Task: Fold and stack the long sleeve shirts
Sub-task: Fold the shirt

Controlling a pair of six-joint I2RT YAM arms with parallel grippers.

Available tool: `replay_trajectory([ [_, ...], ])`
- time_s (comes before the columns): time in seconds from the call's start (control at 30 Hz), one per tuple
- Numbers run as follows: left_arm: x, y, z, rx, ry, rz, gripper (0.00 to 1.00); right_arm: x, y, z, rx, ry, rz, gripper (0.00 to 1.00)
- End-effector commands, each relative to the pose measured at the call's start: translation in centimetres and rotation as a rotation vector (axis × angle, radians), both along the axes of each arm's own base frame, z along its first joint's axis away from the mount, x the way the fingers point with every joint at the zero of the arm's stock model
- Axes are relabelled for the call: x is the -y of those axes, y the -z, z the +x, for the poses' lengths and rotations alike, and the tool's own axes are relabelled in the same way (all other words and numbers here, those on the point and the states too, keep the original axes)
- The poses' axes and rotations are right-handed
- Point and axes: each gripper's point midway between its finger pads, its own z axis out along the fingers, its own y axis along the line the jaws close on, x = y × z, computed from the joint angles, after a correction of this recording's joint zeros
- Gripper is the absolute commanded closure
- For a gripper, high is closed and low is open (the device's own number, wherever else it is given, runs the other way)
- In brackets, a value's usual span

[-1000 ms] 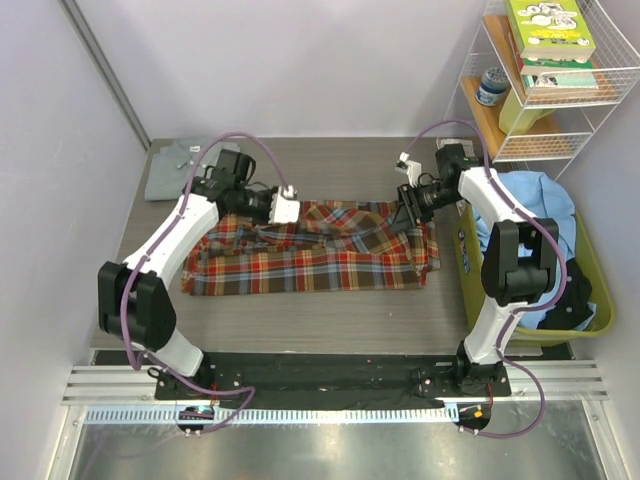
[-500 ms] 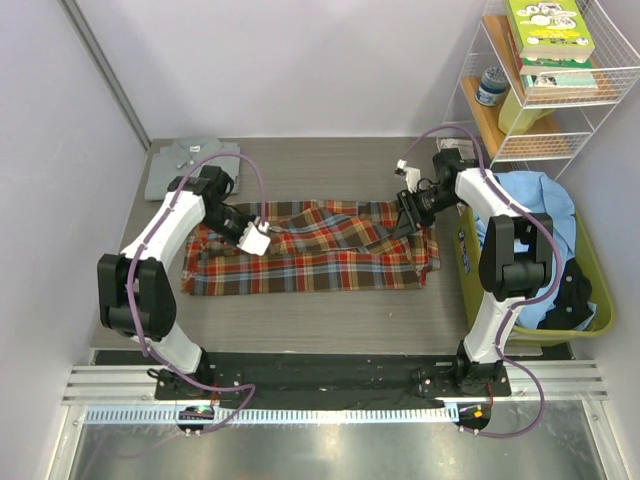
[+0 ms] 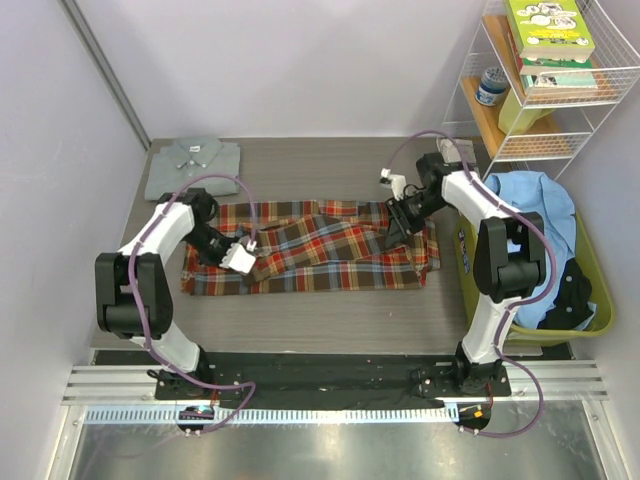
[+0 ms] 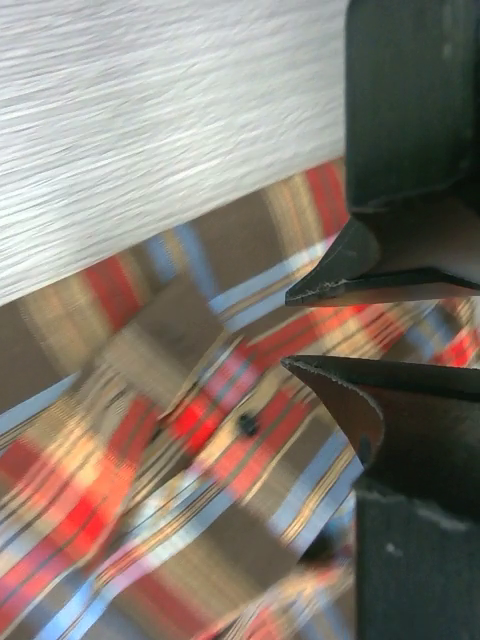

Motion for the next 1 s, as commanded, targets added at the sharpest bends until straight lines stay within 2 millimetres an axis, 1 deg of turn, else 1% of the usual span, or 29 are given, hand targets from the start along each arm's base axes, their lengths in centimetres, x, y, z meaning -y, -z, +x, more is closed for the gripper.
replay_trajectory([
  [0.0,-2.1,-2.1,1.5,0.292,0.42,0.016,0.71,-1.2,-0.7,-0.6,0.047,-0.017,-0.045,0.75],
  [0.03,-2.8,-3.2,2.0,0.284,0.327,0.004,0.69,-1.4,-0.9,-0.7,0.059,-0.02,-0.05,0.75],
  [0.07,-2.8,-3.9,1.9,0.258,0.265,-0.022,0.67,-1.8,-0.9,-0.6,0.071,-0.023,-0.054,0.76],
  [0.1,-2.4,-4.8,2.2,0.253,0.198,-0.052,0.65,-1.8,-0.7,-0.5,0.075,-0.02,-0.072,0.76],
  [0.13,-1.7,-6.6,3.0,0.226,0.044,-0.115,0.63,-1.9,-0.7,-0.3,0.078,-0.008,-0.081,0.77],
  [0.2,-0.6,-8.2,3.7,0.198,-0.076,-0.189,0.57,-2.2,-0.3,0.2,0.093,0.005,-0.102,0.78],
  [0.23,0.6,-9.0,4.2,0.191,-0.108,-0.219,0.56,-2.4,-0.2,0.3,0.087,0.018,-0.105,0.77],
  [0.27,1.0,-9.2,5.5,0.158,-0.257,-0.219,0.56,-2.7,0.4,0.3,0.077,0.013,-0.113,0.78],
  [0.3,2.1,-9.2,6.2,0.15,-0.314,-0.213,0.58,-3.0,0.6,0.4,0.08,0.015,-0.118,0.78],
  [0.33,3.8,-8.5,6.6,0.137,-0.344,-0.19,0.6,-3.0,1.1,0.6,0.077,0.025,-0.138,0.79],
  [0.37,3.8,-8.2,8.1,0.145,-0.465,-0.161,0.62,-3.0,1.8,0.5,0.057,0.036,-0.149,0.8],
  [0.4,4.2,-7.5,8.4,0.136,-0.493,-0.136,0.62,-3.0,2.3,0.8,0.063,0.041,-0.159,0.81],
  [0.43,5.3,-6.5,8.7,0.11,-0.508,-0.111,0.63,-2.8,3.0,0.9,0.061,0.048,-0.192,0.81],
  [0.47,4.8,-5.8,9.6,0.107,-0.614,-0.069,0.65,-2.9,3.4,1.1,0.067,0.05,-0.204,0.81],
  [0.5,4.8,-5.5,10.0,0.086,-0.67,-0.064,0.66,-2.8,4.4,1.2,0.048,0.052,-0.223,0.81],
  [0.53,4.6,-5.9,10.8,0.077,-0.717,-0.073,0.66,-2.7,5.1,1.3,0.049,0.051,-0.253,0.81],
  [0.57,4.6,-5.4,11.1,0.032,-0.758,-0.078,0.67,-2.6,5.7,1.2,0.045,0.043,-0.283,0.81],
  [0.6,3.9,-6.3,11.7,-0.008,-0.866,-0.118,0.67,-2.3,6.9,1.6,0.037,0.038,-0.325,0.81],
  [0.63,3.7,-6.9,12.1,-0.035,-0.914,-0.159,0.67,-2.1,7.4,1.9,0.039,0.036,-0.346,0.81],
  [0.67,4.1,-8.3,12.1,-0.071,-0.935,-0.235,0.64,-1.6,8.1,2.5,0.052,0.043,-0.386,0.81],
  [0.7,3.0,-9.6,12.4,-0.093,-1.008,-0.297,0.6,-1.4,8.7,3.4,0.066,0.039,-0.413,0.82],
  [0.73,2.6,-10.8,12.6,-0.095,-1.046,-0.346,0.55,-1.0,9.1,4.2,0.077,0.04,-0.437,0.82],
  [0.77,2.1,-13.7,13.3,-0.028,-1.068,-0.429,0.5,-0.2,9.5,5.1,0.102,0.04,-0.494,0.82],
  [0.8,0.9,-15.3,13.5,-0.031,-1.123,-0.498,0.49,-0.2,8.9,7.1,0.158,0.032,-0.512,0.82],
  [0.83,0.3,-16.7,13.5,-0.008,-1.143,-0.537,0.47,0.3,10.4,7.9,0.158,0.014,-0.557,0.83],
  [0.87,-0.2,-18.5,13.7,0.038,-1.155,-0.587,0.41,1.1,10.6,9.3,0.193,0.013,-0.613,0.83],
  [0.9,-0.8,-20.9,12.8,0.073,-1.16,-0.64,0.39,0.7,9.5,12.2,0.272,-0.001,-0.622,0.83],
  [0.93,-1.0,-22.1,12.3,0.087,-1.162,-0.669,0.34,1.2,10.8,13.5,0.284,-0.005,-0.672,0.83],
  [0.97,-1.1,-22.4,12.0,0.096,-1.167,-0.684,0.07,1.2,10.8,15.3,0.324,0.002,-0.69,0.84],
])
